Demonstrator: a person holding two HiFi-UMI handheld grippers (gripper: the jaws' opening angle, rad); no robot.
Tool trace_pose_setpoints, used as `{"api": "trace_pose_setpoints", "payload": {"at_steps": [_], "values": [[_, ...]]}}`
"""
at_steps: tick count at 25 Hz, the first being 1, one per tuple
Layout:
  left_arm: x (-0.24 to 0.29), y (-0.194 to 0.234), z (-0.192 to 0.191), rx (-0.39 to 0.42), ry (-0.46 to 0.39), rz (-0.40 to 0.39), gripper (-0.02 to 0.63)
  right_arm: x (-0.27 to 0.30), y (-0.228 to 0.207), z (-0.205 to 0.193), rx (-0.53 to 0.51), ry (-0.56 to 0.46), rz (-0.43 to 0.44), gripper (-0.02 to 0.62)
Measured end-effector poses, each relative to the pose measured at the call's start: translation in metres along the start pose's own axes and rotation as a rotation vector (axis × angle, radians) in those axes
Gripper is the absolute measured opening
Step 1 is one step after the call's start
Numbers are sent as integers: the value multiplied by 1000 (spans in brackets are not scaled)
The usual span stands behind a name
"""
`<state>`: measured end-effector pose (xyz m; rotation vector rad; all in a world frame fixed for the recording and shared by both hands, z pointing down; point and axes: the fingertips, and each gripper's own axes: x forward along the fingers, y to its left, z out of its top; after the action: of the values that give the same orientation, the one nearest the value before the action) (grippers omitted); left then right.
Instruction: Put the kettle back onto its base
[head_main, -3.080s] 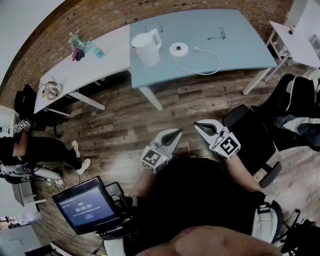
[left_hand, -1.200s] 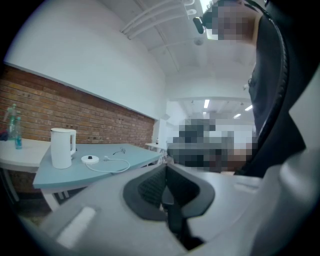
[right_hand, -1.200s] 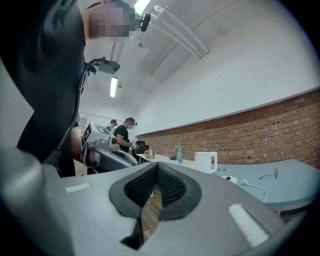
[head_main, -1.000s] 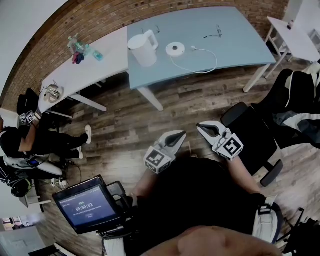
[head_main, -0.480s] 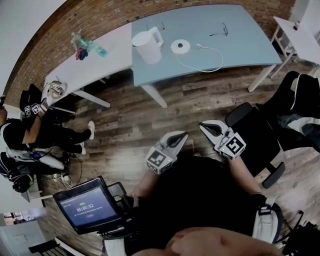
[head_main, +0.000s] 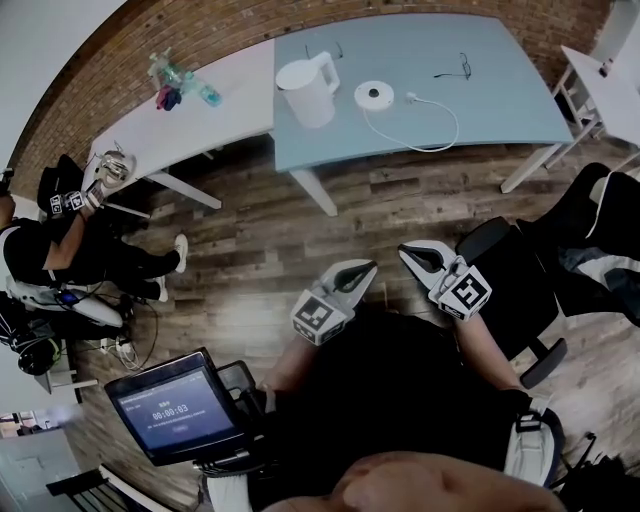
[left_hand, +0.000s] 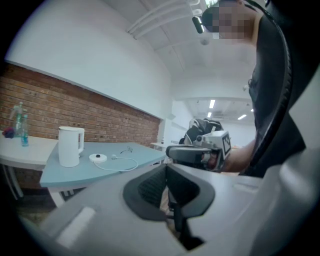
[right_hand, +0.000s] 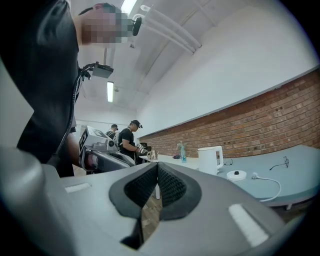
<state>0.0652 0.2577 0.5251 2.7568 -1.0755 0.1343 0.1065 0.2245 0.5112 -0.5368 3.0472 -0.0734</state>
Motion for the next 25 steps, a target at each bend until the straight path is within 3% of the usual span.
{"api": "trace_pose_setpoints", "payload": {"at_steps": [11,17,25], "values": [[-5,44,5,-42,18,30,2,48,-17,-2,6,17,47,3],[-6,96,7,-45,9,40,2,93,-39,-5,14,31,54,3],[-1,104,14,-58,23,6,2,103,-48,2,0,19,42,3]]}}
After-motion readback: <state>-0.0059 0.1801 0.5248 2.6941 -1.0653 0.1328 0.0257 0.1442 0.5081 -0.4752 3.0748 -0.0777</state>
